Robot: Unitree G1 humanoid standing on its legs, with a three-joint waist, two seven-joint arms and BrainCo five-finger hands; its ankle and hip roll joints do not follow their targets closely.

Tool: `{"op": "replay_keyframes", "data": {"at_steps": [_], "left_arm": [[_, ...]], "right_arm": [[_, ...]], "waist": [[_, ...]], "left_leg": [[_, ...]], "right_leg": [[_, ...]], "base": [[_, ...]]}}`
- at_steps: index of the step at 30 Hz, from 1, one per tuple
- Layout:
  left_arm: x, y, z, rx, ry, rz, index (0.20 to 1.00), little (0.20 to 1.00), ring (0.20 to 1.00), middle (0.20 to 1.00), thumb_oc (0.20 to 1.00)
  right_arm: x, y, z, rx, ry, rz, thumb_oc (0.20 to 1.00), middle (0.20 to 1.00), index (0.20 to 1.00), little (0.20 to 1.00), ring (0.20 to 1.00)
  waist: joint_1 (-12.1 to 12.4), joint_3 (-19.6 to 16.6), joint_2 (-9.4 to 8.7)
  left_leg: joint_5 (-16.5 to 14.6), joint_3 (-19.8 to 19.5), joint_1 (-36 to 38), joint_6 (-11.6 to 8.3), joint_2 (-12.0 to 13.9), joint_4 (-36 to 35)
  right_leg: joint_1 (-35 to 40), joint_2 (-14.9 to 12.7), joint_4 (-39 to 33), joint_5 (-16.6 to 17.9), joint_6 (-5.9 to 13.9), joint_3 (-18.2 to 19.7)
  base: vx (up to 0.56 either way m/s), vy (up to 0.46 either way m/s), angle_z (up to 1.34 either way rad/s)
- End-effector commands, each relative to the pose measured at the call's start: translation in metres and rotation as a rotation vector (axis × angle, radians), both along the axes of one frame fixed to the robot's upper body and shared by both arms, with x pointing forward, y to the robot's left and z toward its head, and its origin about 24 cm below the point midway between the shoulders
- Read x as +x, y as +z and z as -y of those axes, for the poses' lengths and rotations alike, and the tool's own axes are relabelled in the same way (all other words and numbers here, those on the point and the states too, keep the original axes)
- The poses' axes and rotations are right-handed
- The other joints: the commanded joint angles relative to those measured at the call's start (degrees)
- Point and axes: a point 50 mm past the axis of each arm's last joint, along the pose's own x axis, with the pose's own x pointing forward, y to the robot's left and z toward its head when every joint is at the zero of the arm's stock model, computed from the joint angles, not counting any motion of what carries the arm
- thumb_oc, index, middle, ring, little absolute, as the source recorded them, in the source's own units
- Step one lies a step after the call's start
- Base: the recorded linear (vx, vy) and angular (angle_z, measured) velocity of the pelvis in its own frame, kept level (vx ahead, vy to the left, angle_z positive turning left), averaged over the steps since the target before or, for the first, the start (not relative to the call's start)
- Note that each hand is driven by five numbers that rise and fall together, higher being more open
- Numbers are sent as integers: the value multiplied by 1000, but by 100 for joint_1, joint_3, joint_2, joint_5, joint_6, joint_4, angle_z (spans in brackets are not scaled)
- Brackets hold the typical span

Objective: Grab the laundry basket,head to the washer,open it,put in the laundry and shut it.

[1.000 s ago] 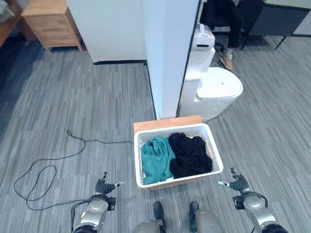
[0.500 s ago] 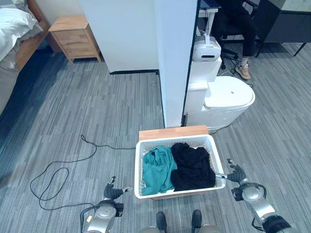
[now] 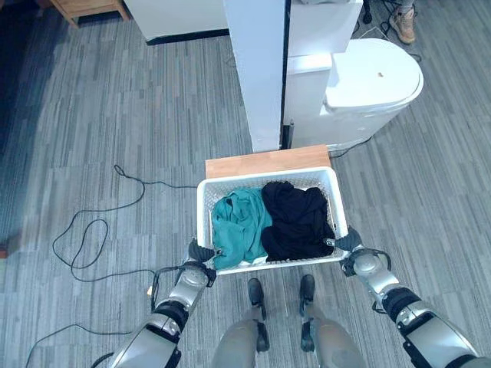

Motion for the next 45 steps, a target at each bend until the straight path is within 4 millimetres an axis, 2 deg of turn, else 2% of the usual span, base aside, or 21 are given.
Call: {"op": "replay_keyframes", "data": {"at_steps": [1, 10, 15, 16, 17, 19, 20, 23, 25, 29, 30, 31, 33, 35, 36, 37, 38, 39, 42, 44, 45], "left_arm": [[4, 2, 18, -72, -41, 32, 200, 200, 200, 200, 200], [-26, 22, 15, -254, -42, 208, 200, 200, 200, 200, 200], [-40, 34, 18, -318, -68, 266, 200, 200, 200, 200, 200], [-41, 38, 19, -329, -75, 289, 200, 200, 200, 200, 200], [-44, 44, 23, -358, -87, 317, 200, 200, 200, 200, 200], [-44, 50, 28, -373, -103, 342, 200, 200, 200, 200, 200], [-45, 54, 31, -379, -126, 357, 200, 200, 200, 200, 200], [-44, 58, 34, -369, -172, 365, 200, 200, 200, 200, 200], [-43, 64, 36, -361, -215, 379, 200, 200, 200, 200, 200], [-39, 75, 36, -344, -228, 428, 200, 200, 200, 200, 200], [-36, 80, 35, -344, -221, 458, 200, 200, 200, 200, 200], [-34, 85, 35, -347, -218, 483, 200, 200, 200, 200, 200], [-31, 89, 37, -349, -216, 504, 200, 200, 200, 200, 200], [-30, 88, 35, -353, -194, 509, 200, 200, 200, 200, 200], [-30, 88, 35, -353, -194, 509, 200, 200, 200, 200, 200], [-30, 88, 33, -358, -180, 513, 200, 200, 200, 200, 200], [-31, 87, 34, -359, -179, 507, 200, 200, 200, 200, 200], [-32, 85, 35, -364, -183, 496, 200, 200, 200, 200, 200], [-33, 79, 39, -369, -192, 471, 200, 200, 200, 200, 200], [-33, 79, 47, -394, -214, 468, 200, 200, 200, 200, 200], [-33, 79, 48, -405, -208, 475, 200, 200, 200, 200, 200]], "right_arm": [[3, 11, -28, 155, 65, 83, 200, 200, 200, 200, 200], [-31, 38, 13, 206, 42, 274, 200, 200, 200, 200, 200], [-49, 56, 22, 222, 49, 365, 200, 200, 200, 200, 200], [-51, 60, 22, 235, 52, 385, 200, 200, 200, 200, 200], [-55, 63, 20, 263, 62, 396, 200, 200, 200, 200, 200], [-59, 68, 22, 276, 64, 416, 200, 200, 200, 200, 200], [-62, 71, 23, 290, 78, 429, 200, 200, 200, 200, 200], [-67, 74, 27, 303, 77, 438, 200, 200, 200, 200, 200], [-71, 76, 29, 344, 64, 447, 200, 200, 200, 200, 200], [-72, 82, 23, 431, 58, 484, 200, 200, 200, 200, 200], [-70, 85, 21, 435, 64, 499, 200, 200, 200, 200, 200], [-68, 89, 18, 450, 69, 518, 200, 200, 200, 200, 200], [-67, 90, 14, 446, 80, 523, 200, 200, 200, 200, 200], [-67, 89, 12, 431, 87, 520, 200, 200, 200, 200, 200], [-67, 89, 12, 431, 87, 520, 200, 200, 200, 200, 200], [-66, 90, 9, 435, 99, 524, 200, 200, 200, 200, 200], [-65, 90, 7, 435, 107, 522, 200, 200, 200, 200, 200], [-66, 88, 8, 430, 106, 515, 200, 200, 200, 200, 200], [-69, 84, 12, 428, 91, 497, 200, 200, 200, 200, 200], [-71, 85, 14, 429, 96, 497, 200, 200, 200, 200, 200], [-69, 85, 13, 422, 111, 492, 200, 200, 200, 200, 200]], "waist": [[2, -51, -224], [-165, -329, -223], [-269, -428, -296], [-290, -421, -319], [-306, -440, -332], [-349, -511, -317], [-436, -621, -302], [-594, -752, -276], [-797, -785, -267], [-988, -740, -311], [-1015, -688, -304], [-967, -654, -302], [-921, -657, -292], [-808, -696, -191], [-810, -692, -191], [-687, -781, -161], [-654, -838, -153], [-675, -897, -153], [-778, -966, -136], [-840, -924, -88], [-779, -867, -80]], "left_leg": [[-200, 8, 124, -357, 216, 109], [-269, 63, 616, -446, 329, 152], [-493, -51, 723, -459, 348, 606], [-582, -210, 737, -446, 298, 705], [-745, -710, 697, -393, 112, 808], [-879, -1170, 717, -338, -105, 787], [-967, -1517, 732, -274, -299, 757], [-1002, -1403, 880, -215, -312, 609], [-1028, -1079, 1025, -164, -293, 537], [-1106, -292, 1115, -50, -266, 539], [-1178, -55, 1157, -15, -221, 577], [-1234, 227, 1207, -13, -152, 589], [-1240, 680, 1292, -51, -21, 602], [-1331, 1049, 1510, -143, 159, 548], [-1331, 1048, 1514, -143, 160, 548], [-1238, 1473, 1601, -200, 282, 456], [-1220, 1682, 1668, -207, 304, 409], [-1238, 1800, 1741, -216, 299, 372], [-1357, 1905, 1893, -265, 340, 466], [-1565, 1942, 1794, -417, 690, 1529], [-1455, 1756, 1668, -522, 850, 2116]], "right_leg": [[69, -202, 801, -1175, 387, 309], [682, -74, 546, -1332, 292, 278], [972, 11, 346, -1333, 240, 451], [978, 18, 381, -1339, 238, 535], [925, 47, 484, -1331, 225, 749], [870, 98, 575, -1299, 234, 1013], [773, 172, 609, -1246, 256, 1324], [726, 205, 605, -1187, 313, 1554], [633, 247, 706, -1114, 435, 1837], [266, 403, 921, -925, 642, 2392], [154, 404, 1016, -929, 696, 2312], [42, 290, 1069, -914, 695, 1957], [-86, -50, 1134, -968, 648, 944], [41, -456, 1194, -1245, 581, -349], [45, -456, 1195, -1247, 581, -350], [127, -797, 1306, -1247, 492, -1356], [173, -918, 1331, -1206, 500, -1669], [206, -934, 1275, -1190, 507, -1728], [253, -838, 1090, -1122, 553, -1434], [577, -603, 747, -1218, 443, -1172], [700, -478, 670, -1279, 363, -1051]], "base": [[-5, -48, 0], [4, -93, 2], [-14, -63, -10], [-31, 13, -25], [-30, 40, -65], [4, 98, -102], [27, 100, -96], [37, 110, -102], [10, 155, -70], [-64, 111, -123], [-97, 16, -192], [-78, -39, -178], [-41, -88, -244], [70, -68, -155], [70, -155, -145], [14, -179, -185], [58, -246, -181], [125, -197, -177], [197, -206, -120], [251, -303, -32], [218, -273, -72]]}}
